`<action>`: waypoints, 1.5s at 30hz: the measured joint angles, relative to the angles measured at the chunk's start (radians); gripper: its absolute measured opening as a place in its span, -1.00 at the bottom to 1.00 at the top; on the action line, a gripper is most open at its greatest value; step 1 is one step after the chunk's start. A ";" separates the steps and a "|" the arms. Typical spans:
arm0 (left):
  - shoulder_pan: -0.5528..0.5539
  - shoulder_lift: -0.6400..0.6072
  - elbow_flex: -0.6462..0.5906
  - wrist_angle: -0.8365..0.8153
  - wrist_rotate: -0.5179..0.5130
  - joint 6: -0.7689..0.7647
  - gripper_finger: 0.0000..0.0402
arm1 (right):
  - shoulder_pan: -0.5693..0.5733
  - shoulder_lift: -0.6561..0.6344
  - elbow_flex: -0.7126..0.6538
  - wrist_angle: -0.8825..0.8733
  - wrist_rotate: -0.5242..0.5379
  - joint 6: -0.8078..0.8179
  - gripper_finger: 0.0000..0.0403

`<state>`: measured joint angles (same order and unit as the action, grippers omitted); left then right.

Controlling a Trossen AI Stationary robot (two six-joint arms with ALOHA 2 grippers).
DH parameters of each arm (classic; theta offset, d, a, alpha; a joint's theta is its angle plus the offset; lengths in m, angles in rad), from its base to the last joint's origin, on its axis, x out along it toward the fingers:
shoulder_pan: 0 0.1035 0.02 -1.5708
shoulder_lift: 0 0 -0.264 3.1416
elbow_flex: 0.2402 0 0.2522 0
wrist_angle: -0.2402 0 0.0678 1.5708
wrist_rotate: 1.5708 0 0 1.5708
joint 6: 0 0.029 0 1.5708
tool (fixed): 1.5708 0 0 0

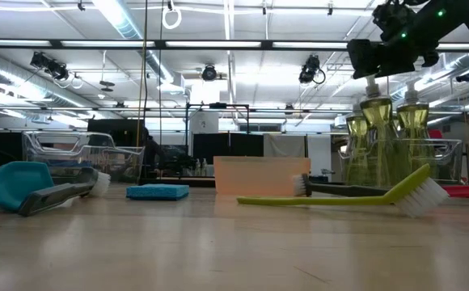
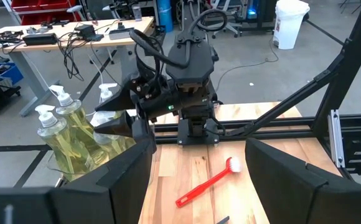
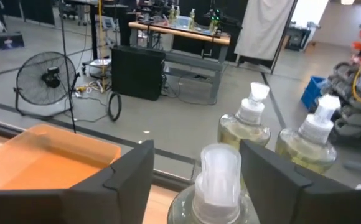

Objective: Pick & Place Kitchen Sink Supplies
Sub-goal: Put the yellow dish soap into the right transparent bin, then put the gray dish brush into the orange bin

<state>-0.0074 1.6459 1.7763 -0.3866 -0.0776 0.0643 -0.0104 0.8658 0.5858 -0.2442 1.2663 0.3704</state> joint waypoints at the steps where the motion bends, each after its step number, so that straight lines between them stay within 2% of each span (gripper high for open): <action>1: 0.000 0.000 0.000 0.000 0.000 0.000 0.31 | 0.001 -0.001 0.000 0.019 0.001 -0.035 0.20; 7: 0.000 0.000 0.000 0.000 0.000 0.000 0.31 | 0.001 -0.022 0.000 0.200 0.040 -0.324 0.30; 13: 0.000 0.000 0.000 0.000 0.000 0.000 0.31 | 0.019 -0.054 0.000 0.482 0.054 -0.671 0.32; 18: 0.000 0.000 0.000 0.000 0.000 0.000 0.31 | 0.065 -0.082 0.000 0.713 0.059 -0.921 0.32; 23: -0.002 0.000 0.000 0.000 0.000 0.000 0.31 | 0.140 -0.105 0.000 0.935 0.098 -1.095 0.32; 26: -0.011 0.000 0.000 0.000 0.006 0.000 0.31 | 0.200 -0.115 0.000 1.019 0.125 -1.144 0.32; 32: -0.031 0.000 0.000 -0.010 0.026 0.000 0.31 | 0.338 -0.120 0.000 1.034 0.141 -1.164 0.32; 40: -0.043 0.000 0.000 -0.010 0.028 0.000 0.31 | 0.478 -0.117 0.000 1.034 0.138 -1.083 0.32; 43: -0.043 0.000 0.000 -0.010 0.028 -0.001 0.31 | 0.521 -0.117 0.000 1.033 0.107 -1.039 0.32; 45: -0.043 0.000 0.000 -0.008 0.028 -0.001 0.31 | 0.547 -0.117 0.000 1.033 0.042 -1.018 0.32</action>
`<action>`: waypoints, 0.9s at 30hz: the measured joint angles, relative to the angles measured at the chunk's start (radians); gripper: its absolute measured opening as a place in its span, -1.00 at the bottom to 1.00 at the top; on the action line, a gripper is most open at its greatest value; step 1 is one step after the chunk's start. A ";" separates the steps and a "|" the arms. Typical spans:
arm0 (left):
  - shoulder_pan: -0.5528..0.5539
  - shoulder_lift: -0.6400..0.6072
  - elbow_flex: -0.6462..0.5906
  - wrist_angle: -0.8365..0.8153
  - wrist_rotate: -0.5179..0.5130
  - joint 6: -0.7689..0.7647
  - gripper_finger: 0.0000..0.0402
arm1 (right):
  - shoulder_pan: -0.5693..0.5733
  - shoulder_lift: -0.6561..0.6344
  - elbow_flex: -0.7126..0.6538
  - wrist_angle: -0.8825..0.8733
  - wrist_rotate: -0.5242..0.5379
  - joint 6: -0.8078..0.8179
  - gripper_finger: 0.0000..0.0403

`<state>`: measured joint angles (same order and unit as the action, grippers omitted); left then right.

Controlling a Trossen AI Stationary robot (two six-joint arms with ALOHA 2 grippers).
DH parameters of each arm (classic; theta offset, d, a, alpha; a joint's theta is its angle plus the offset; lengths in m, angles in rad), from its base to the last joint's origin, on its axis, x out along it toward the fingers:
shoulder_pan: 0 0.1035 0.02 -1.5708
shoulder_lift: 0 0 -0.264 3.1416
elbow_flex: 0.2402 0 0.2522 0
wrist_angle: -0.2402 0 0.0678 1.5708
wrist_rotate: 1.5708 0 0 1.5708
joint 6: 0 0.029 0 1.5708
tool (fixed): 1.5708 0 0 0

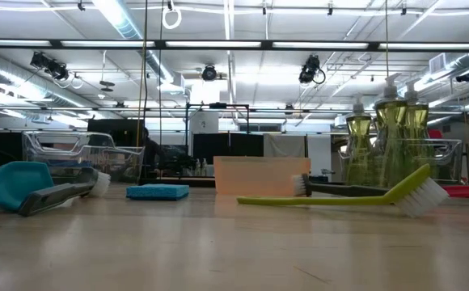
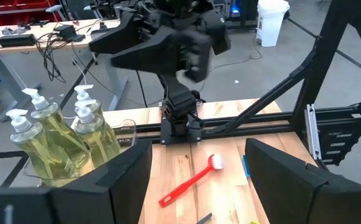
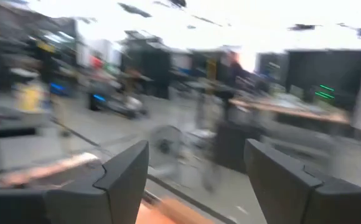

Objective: Pick & Place Kitchen Sink Supplies
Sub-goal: Put the gray dish brush into the orange bin

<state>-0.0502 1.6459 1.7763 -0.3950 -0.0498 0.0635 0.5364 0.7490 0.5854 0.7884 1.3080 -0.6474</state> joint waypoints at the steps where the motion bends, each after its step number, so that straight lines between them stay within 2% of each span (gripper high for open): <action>1: 0.000 0.000 0.000 0.000 0.001 0.000 0.31 | 0.011 0.000 0.000 -0.001 -0.050 0.013 0.32; 5: 0.000 0.000 0.000 0.000 0.013 -0.001 0.31 | 0.031 0.000 0.000 -0.001 -0.267 0.107 0.32; 14: 0.000 0.000 0.000 0.001 0.069 -0.034 0.31 | 0.031 0.000 0.000 -0.010 -0.716 0.577 0.32; 19: 0.000 0.000 0.000 0.001 0.123 -0.035 0.31 | 0.031 0.000 0.000 -0.112 -0.912 0.776 0.32; 22: 0.000 0.000 0.000 0.001 0.177 -0.035 0.31 | 0.031 0.000 0.000 -0.229 -0.971 0.890 0.32; 27: 0.000 0.000 0.000 -0.017 0.260 -0.037 0.31 | 0.031 0.000 0.000 -0.451 -0.948 1.010 0.32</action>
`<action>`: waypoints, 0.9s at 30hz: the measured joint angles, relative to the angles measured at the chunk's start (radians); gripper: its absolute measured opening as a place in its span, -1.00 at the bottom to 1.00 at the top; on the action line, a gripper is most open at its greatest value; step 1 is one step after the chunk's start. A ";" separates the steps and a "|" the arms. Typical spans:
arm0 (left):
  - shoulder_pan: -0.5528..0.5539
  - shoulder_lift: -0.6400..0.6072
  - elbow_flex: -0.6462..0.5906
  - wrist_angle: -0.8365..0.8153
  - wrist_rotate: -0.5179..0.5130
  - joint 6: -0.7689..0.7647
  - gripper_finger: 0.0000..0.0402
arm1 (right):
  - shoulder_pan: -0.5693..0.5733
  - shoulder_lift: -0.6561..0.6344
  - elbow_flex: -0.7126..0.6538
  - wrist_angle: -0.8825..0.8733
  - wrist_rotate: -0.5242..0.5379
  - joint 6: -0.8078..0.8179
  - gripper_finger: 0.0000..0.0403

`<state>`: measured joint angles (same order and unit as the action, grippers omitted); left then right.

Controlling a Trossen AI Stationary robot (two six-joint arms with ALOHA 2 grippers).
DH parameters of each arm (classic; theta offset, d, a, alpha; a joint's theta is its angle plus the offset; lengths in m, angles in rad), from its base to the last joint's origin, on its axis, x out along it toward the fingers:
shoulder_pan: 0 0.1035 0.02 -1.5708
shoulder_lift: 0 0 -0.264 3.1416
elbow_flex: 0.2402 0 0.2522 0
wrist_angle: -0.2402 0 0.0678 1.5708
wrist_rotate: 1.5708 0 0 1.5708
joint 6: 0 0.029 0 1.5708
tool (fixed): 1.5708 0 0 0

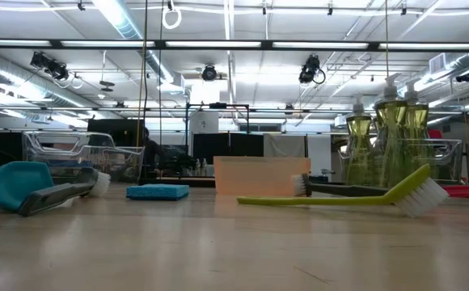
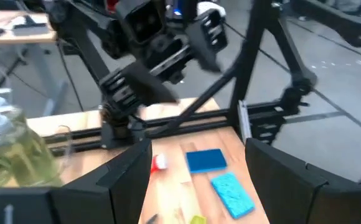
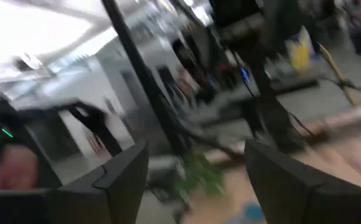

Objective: Pick & Place Kitchen Sink Supplies
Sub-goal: Put the gray dish brush into the orange bin

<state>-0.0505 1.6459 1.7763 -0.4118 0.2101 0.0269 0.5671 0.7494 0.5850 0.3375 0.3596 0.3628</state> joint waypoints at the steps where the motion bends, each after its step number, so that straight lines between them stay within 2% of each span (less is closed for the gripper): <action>1: 0.000 0.000 0.000 -0.016 0.004 0.000 0.31 | 0.000 0.000 0.000 -0.037 0.009 0.001 0.32; 10: 0.000 0.000 0.000 -0.195 0.002 0.000 0.31 | -0.001 0.000 0.000 -0.295 0.191 -0.024 0.28; 14: 0.001 0.000 0.000 -0.250 -0.035 0.001 0.31 | -0.001 0.000 0.000 -0.358 0.253 -0.039 0.24; 27: 0.001 0.037 -0.001 -0.433 -0.124 0.010 0.31 | -0.031 0.108 0.000 -0.517 0.259 -0.001 0.21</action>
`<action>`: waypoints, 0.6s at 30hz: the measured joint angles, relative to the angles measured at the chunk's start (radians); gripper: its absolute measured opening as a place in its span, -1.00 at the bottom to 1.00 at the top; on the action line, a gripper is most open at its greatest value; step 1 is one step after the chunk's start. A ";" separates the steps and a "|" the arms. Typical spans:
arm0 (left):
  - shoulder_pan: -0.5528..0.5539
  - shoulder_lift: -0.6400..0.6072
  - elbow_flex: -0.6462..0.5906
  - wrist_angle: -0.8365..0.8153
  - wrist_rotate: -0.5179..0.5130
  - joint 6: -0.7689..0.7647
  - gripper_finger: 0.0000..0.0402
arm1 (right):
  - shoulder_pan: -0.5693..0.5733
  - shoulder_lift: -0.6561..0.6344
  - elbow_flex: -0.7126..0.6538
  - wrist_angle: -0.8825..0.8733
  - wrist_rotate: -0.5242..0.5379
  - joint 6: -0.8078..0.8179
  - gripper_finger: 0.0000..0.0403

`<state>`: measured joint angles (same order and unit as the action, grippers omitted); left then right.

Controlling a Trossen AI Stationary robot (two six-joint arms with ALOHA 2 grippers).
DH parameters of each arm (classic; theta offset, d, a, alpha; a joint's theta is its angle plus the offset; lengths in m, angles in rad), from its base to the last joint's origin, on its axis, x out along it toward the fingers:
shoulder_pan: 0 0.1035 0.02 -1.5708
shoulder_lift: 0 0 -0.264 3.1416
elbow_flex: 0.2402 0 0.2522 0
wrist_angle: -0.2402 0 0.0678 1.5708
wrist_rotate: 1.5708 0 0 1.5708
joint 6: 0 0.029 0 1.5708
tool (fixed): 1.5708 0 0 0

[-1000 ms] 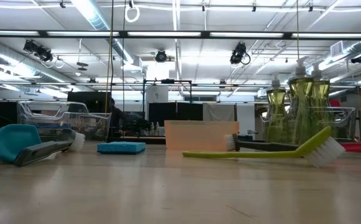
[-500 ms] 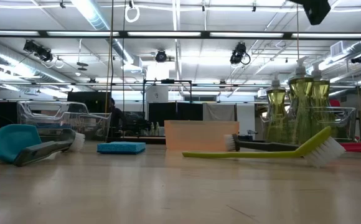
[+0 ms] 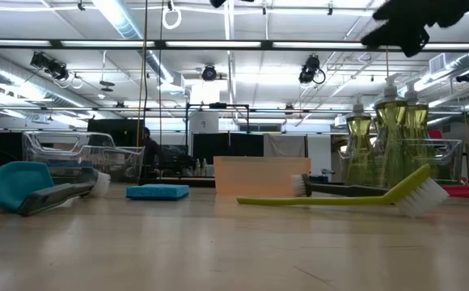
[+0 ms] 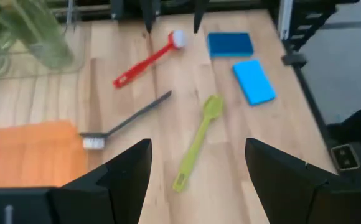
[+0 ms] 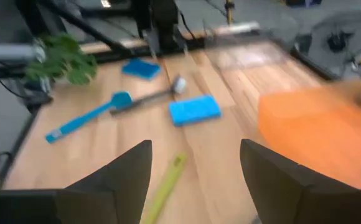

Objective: Pick & Place Kitchen Sink Supplies
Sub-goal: Put the gray dish brush into the orange bin

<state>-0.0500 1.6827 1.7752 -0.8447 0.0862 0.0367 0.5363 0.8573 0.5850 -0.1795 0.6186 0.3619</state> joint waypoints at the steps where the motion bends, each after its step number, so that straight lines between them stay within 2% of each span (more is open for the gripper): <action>1: 0.000 0.006 0.002 -0.001 -0.015 0.000 0.31 | -0.005 0.009 0.000 -0.019 0.001 0.016 0.21; 8: 0.003 0.044 0.000 -0.048 -0.068 0.000 0.31 | -0.054 0.089 0.000 -0.104 0.044 0.135 0.21; 18: 0.003 0.090 0.002 -0.080 -0.076 0.002 0.31 | -0.095 0.227 0.000 -0.109 -0.055 0.188 0.23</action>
<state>-0.0473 1.7725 1.7767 -0.9244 0.0106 0.0383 0.4416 1.0848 0.5850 -0.2881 0.5632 0.5498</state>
